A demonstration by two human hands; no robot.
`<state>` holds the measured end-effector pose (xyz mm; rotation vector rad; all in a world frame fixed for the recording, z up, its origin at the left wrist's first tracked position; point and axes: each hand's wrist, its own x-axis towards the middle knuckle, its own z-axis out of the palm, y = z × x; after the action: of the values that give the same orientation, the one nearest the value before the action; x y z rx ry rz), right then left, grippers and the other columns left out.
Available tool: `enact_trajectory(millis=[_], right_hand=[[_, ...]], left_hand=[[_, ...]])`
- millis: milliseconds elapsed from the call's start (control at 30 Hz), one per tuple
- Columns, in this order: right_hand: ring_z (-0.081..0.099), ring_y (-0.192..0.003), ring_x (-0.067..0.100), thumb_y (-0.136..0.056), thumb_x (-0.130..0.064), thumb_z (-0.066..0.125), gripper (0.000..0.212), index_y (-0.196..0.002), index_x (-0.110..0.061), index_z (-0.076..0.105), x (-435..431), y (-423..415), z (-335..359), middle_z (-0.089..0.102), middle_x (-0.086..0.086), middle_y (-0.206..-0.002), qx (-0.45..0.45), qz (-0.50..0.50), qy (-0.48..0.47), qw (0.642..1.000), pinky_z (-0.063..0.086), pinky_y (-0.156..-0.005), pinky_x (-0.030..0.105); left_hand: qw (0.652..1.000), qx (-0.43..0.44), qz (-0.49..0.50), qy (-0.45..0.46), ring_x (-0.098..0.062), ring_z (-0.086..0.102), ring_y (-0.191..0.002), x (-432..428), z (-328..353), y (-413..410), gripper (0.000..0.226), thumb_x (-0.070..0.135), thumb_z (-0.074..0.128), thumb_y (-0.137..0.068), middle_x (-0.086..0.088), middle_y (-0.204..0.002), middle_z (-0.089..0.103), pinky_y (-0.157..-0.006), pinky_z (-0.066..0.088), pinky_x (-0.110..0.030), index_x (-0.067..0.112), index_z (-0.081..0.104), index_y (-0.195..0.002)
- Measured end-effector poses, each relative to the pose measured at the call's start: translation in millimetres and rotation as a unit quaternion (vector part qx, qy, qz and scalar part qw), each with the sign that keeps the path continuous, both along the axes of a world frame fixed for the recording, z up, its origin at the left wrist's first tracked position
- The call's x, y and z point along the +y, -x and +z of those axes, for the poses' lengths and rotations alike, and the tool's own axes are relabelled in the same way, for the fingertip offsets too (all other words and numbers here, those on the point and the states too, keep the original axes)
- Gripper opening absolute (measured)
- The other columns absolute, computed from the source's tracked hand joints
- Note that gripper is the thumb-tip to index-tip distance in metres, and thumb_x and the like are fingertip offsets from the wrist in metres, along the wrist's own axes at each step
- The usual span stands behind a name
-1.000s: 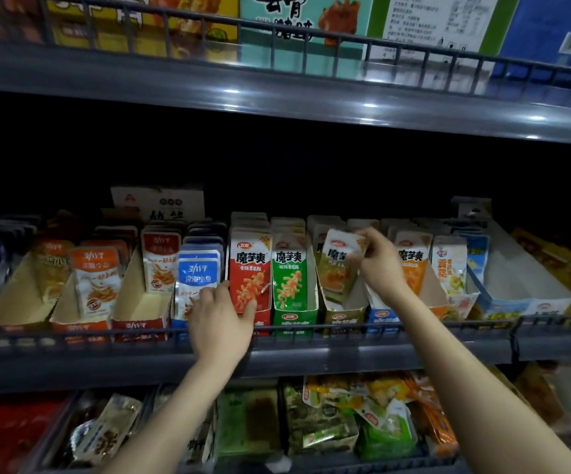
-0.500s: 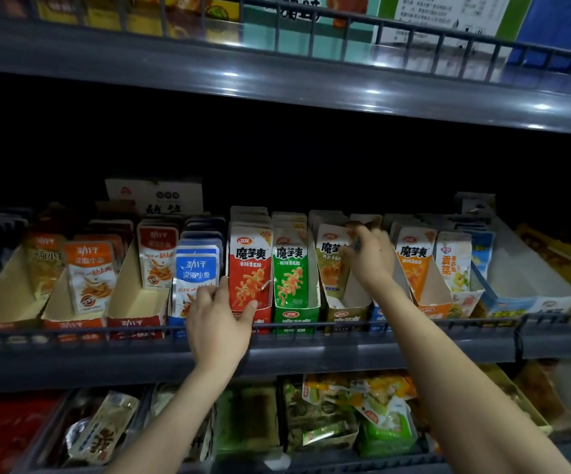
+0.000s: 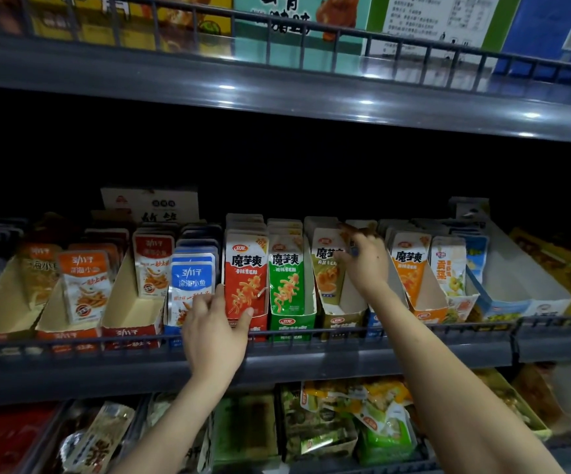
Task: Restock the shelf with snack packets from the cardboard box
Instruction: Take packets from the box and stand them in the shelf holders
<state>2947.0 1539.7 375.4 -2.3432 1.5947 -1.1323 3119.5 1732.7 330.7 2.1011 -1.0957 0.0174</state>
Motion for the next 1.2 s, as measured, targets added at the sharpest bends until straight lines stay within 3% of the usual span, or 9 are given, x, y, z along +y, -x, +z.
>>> enact_trajectory(millis=[233, 400, 600, 833, 967, 1200], right_hand=[[0.05, -0.102, 0.029, -0.085, -0.028, 0.07, 0.037, -0.114, -0.007, 0.061, 6, 13, -5, 0.056, 0.013, -0.105, -0.057, 0.02, 0.004, 0.998, 0.038, -0.078, 0.032], [0.051, -0.106, 0.024, -0.087, -0.024, 0.068, 0.047, -0.132, -0.014, 0.054, 27, 33, -4, 0.056, 0.008, -0.115, -0.103, 0.037, 0.015, 0.994, 0.04, -0.082, 0.029], [0.057, -0.095, 0.02, -0.09, -0.023, 0.064, 0.027, -0.115, -0.013, 0.062, 90, 61, -11, 0.059, -0.001, -0.099, -0.156, 0.04, 0.017, 0.987, 0.047, -0.075, 0.033], [0.058, -0.084, 0.009, -0.091, -0.023, 0.063, 0.016, -0.104, -0.016, 0.064, 190, 76, -54, 0.061, -0.006, -0.095, -0.165, 0.076, -0.051, 0.982, 0.042, -0.073, 0.023], [0.06, -0.084, 0.009, -0.089, -0.021, 0.065, 0.015, -0.103, -0.017, 0.065, 239, 75, -99, 0.062, -0.005, -0.091, -0.15, 0.116, -0.108, 0.976, 0.046, -0.074, 0.024], [0.056, -0.078, 0.002, -0.089, -0.023, 0.066, 0.012, -0.101, -0.022, 0.061, 313, 70, -212, 0.059, -0.01, -0.089, -0.105, 0.129, -0.265, 0.95, 0.042, -0.07, 0.017]], left_hand=[[1.0, -0.007, 0.003, 0.001, -0.027, 0.051, -0.112, -1, -1, -2, 0.07, 0.048, 0.057, -0.088, -0.013, -0.125, 0.05, -0.093, 0.043, -0.039, 0.01, 0.038, -0.144], [1.0, -0.027, 0.003, -0.009, -0.029, 0.052, -0.11, 5, 5, -1, 0.068, 0.046, 0.06, -0.087, -0.016, -0.122, 0.053, -0.091, 0.043, -0.039, 0.007, 0.043, -0.14], [0.997, -0.058, 0.015, 0.05, -0.04, 0.053, -0.109, 54, 2, 7, 0.051, 0.029, 0.071, -0.083, -0.021, -0.114, 0.059, -0.09, 0.043, -0.047, 0.001, 0.059, -0.124], [0.999, -0.038, 0.024, 0.019, -0.041, 0.057, -0.099, 144, -60, 1, 0.039, 0.019, 0.073, -0.081, -0.021, -0.105, 0.062, -0.085, 0.045, -0.047, 0.001, 0.064, -0.115], [0.999, -0.022, 0.023, -0.034, -0.043, 0.06, -0.095, 200, -117, -1, 0.032, 0.014, 0.076, -0.077, -0.022, -0.1, 0.064, -0.078, 0.049, -0.047, 0.0, 0.067, -0.105], [0.985, 0.063, 0.056, -0.152, -0.038, 0.055, -0.108, 283, -199, 0, 0.036, 0.02, 0.066, -0.088, -0.02, -0.116, 0.061, -0.088, 0.043, -0.043, 0.002, 0.062, -0.119]])
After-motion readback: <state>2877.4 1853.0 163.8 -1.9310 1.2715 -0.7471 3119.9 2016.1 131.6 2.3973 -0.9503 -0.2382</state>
